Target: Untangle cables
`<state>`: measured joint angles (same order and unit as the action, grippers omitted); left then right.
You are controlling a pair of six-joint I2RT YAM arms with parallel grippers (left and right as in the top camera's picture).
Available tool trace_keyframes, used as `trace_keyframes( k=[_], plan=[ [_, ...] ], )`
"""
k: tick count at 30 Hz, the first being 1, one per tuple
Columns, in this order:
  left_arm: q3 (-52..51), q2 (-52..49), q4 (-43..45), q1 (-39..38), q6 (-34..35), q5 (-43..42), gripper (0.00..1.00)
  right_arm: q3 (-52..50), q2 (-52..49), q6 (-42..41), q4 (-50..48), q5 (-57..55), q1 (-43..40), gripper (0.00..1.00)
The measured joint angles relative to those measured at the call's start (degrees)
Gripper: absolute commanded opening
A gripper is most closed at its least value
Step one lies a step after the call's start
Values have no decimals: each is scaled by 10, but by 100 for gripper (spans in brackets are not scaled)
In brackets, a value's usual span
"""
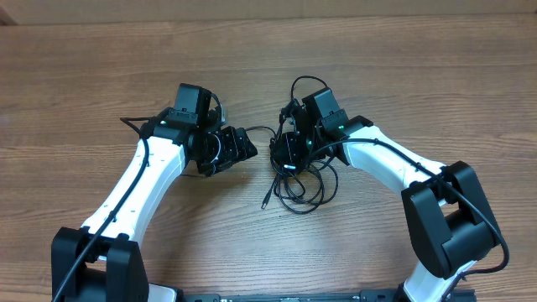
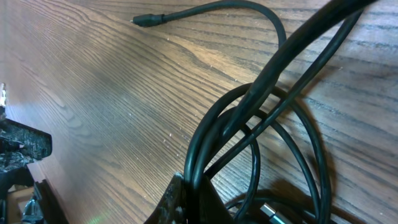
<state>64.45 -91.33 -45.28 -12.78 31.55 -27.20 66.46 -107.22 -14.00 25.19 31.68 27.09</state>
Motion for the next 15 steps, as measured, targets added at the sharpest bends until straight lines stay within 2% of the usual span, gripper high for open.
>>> trace_keyframes(
  k=[3,7,15],
  plan=[
    [0,0,-1,0,0,-3,69,0,0,-6,1,9,0,4],
    [0,0,-2,0,-1,-20,60,2,0,-35,2,16,-2,4],
    [0,0,7,-15,-5,-46,57,47,0,-122,3,83,-25,4]
  ],
)
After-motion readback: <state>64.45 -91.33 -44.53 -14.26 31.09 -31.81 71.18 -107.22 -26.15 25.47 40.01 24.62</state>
